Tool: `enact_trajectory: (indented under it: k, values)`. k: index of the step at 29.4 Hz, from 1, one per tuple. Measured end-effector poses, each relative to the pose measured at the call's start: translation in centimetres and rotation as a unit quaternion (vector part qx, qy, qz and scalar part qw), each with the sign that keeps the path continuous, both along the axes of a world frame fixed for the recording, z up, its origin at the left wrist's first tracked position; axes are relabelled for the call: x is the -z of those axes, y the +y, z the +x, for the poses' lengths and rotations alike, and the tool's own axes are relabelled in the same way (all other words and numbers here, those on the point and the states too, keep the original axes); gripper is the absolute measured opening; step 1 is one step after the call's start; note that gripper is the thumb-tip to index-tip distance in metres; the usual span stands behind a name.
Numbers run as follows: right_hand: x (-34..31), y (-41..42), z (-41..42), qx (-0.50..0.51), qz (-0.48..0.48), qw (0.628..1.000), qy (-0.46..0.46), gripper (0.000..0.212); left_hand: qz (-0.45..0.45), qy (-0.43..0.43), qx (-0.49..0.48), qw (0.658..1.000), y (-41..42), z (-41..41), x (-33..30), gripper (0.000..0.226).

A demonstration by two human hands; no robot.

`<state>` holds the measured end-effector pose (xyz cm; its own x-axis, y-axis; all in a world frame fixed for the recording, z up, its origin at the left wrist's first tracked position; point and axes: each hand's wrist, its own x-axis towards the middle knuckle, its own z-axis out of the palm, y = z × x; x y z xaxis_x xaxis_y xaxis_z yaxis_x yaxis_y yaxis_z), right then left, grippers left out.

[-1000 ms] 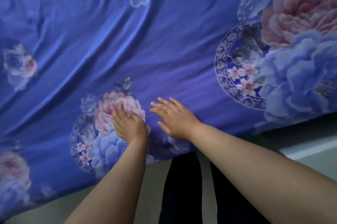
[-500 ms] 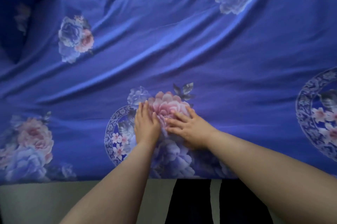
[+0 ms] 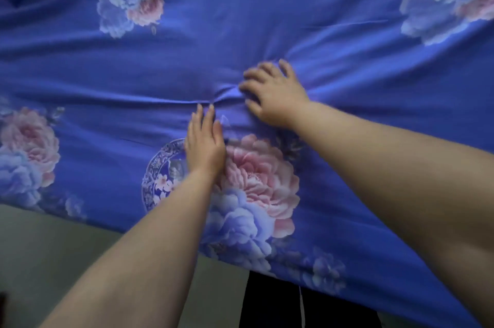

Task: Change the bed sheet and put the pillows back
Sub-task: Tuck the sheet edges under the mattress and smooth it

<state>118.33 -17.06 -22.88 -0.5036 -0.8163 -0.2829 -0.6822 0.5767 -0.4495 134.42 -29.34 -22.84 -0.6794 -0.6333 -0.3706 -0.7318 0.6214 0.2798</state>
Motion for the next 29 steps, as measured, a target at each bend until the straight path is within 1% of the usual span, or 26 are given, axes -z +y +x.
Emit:
enact_trajectory:
  k: [1,2,4,6,7,8,9,10,11,12,13,14,15,16,17,18,20,21,22,23,24,25,26,27,28,29]
  values:
    - [0.0,1.4,2.8,-0.067,-0.014,0.998,0.002,0.042,0.026,0.016,-0.002,1.0,1.6,2.4,-0.6,0.042]
    - [-0.5,3.2,5.8,-0.131,-0.013,0.991,-0.023,0.041,0.037,0.017,-0.004,0.999,2.9,4.6,-1.5,0.044]
    - [-2.0,6.7,11.4,-0.267,0.021,0.958,-0.102,0.041,0.013,-0.001,-0.009,1.0,4.4,8.1,-3.5,0.045]
    - [-3.2,7.8,13.7,-0.328,0.067,0.927,-0.17,0.042,-0.014,0.011,-0.016,1.0,3.4,8.7,-4.4,0.035]
    - [-3.7,7.0,13.1,-0.324,0.069,0.926,-0.181,0.044,-0.039,0.034,-0.009,0.999,2.2,7.8,-4.1,0.029]
    - [-3.8,5.3,11.7,-0.291,0.031,0.941,-0.168,0.042,-0.065,0.056,0.004,0.996,0.9,6.1,-3.6,0.024]
    - [-3.4,3.2,9.7,-0.234,-0.034,0.962,-0.138,0.036,-0.081,0.058,0.011,0.995,-0.6,4.3,-2.8,0.028]
    - [-2.6,0.8,7.0,-0.15,-0.096,0.979,-0.098,0.031,-0.09,0.047,0.012,0.995,-1.9,2.9,-1.8,0.038]
    - [-1.8,-1.5,3.8,-0.075,-0.129,0.987,-0.059,0.034,-0.097,0.025,0.002,0.995,-3.0,2.2,-0.6,0.045]
    - [-0.8,-3.5,0.7,-0.008,-0.129,0.991,-0.015,0.043,-0.102,-0.008,-0.028,0.994,-3.6,2.6,0.6,0.05]
    - [0.2,-4.9,-1.7,0.054,-0.093,0.994,0.026,0.052,-0.11,-0.054,-0.076,0.99,-3.6,4.2,1.6,0.054]
    - [1.1,-6.0,-2.5,0.093,-0.041,0.993,0.052,0.058,-0.117,-0.099,-0.132,0.979,-2.9,7.2,2.3,0.057]
    - [2.1,-6.8,-1.7,0.089,-0.003,0.993,0.072,0.061,-0.124,-0.124,-0.178,0.968,-1.6,10.5,2.5,0.06]
    - [3.1,-7.0,0.5,0.038,0.013,0.995,0.091,0.062,-0.136,-0.138,-0.204,0.96,-0.2,13.7,2.3,0.061]
    - [3.6,-6.5,4.3,-0.044,0.013,0.995,0.085,0.06,-0.135,-0.146,-0.228,0.953,1.1,16.4,1.9,0.061]
    - [3.7,-5.1,9.0,-0.138,0.002,0.989,0.05,0.056,-0.12,-0.146,-0.262,0.946,2.1,18.3,1.3,0.06]
    - [2.9,-0.2,18.4,-0.303,-0.023,0.952,-0.037,0.05,-0.094,-0.11,-0.33,0.933,2.1,19.9,-0.3,0.056]
    - [2.2,2.7,21.8,-0.353,-0.035,0.931,-0.079,0.047,-0.098,-0.08,-0.328,0.936,1.5,19.6,-1.0,0.054]
    - [1.2,5.1,23.9,-0.396,-0.03,0.91,-0.121,0.041,-0.104,-0.049,-0.289,0.951,0.8,18.6,-1.6,0.053]
    - [0.4,6.9,24.8,-0.439,-0.039,0.885,-0.151,0.033,-0.105,-0.021,-0.214,0.971,0.2,17.2,-1.9,0.053]
    - [-0.6,7.6,24.6,-0.455,-0.071,0.869,-0.179,0.027,-0.094,-0.006,-0.123,0.988,-0.3,15.2,-2.1,0.052]
    - [-1.1,7.6,23.4,-0.447,-0.102,0.865,-0.201,0.03,-0.083,0.003,-0.036,0.996,-0.6,12.7,-2.0,0.052]
    - [-1.6,6.9,21.4,-0.415,-0.146,0.879,-0.183,0.033,-0.067,0.01,0.031,0.997,-0.8,9.8,-1.6,0.053]
    - [-1.8,5.6,18.6,-0.359,-0.202,0.903,-0.126,0.032,-0.055,0.013,0.07,0.996,-1.1,7.0,-1.0,0.054]
    - [-1.6,4.1,14.9,-0.281,-0.238,0.929,-0.046,0.027,-0.046,0.008,0.094,0.994,-1.3,4.6,-0.5,0.055]
    - [-1.1,2.8,10.5,-0.189,-0.249,0.949,0.043,0.025,-0.043,-0.002,0.115,0.992,-1.2,2.8,0.1,0.055]
